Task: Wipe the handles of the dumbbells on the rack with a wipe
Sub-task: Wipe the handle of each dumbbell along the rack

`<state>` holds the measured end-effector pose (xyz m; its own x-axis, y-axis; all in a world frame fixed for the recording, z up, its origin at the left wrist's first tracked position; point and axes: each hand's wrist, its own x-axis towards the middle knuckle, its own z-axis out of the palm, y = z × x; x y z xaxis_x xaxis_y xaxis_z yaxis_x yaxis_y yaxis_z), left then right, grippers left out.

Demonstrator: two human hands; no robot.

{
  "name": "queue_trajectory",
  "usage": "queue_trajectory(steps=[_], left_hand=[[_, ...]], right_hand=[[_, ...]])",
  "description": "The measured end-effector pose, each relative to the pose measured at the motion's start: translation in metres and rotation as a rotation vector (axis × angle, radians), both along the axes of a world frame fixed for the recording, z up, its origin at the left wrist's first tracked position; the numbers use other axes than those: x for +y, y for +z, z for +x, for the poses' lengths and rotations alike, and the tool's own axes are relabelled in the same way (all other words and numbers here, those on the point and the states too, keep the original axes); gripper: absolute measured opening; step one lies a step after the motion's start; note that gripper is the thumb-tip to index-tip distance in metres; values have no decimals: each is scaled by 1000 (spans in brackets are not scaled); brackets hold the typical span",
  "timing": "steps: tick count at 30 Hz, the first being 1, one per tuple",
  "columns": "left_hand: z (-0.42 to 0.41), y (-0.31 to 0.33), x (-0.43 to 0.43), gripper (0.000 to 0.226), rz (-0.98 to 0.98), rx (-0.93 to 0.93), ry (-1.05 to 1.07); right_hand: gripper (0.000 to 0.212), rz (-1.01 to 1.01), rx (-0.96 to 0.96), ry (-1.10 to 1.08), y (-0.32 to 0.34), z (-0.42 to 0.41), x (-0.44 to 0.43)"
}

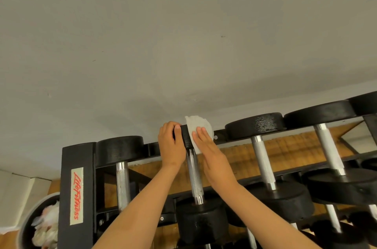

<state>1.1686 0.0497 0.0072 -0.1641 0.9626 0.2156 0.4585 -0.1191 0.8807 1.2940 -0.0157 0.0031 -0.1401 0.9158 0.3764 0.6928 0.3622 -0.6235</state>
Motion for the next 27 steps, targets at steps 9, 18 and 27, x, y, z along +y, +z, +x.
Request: queue_trajectory(steps=[9,18,27], left_hand=[[0,-1,0,44,-12,-3,-2],[0,-1,0,44,-14,20,-1],[-1,-1,0,43,-15,23,0]], right_hand=[[81,-18,2,-18,7,1,15],[60,-123,81,-47,12,-6,-12],[39,-215,212,-125,25,-6,-8]])
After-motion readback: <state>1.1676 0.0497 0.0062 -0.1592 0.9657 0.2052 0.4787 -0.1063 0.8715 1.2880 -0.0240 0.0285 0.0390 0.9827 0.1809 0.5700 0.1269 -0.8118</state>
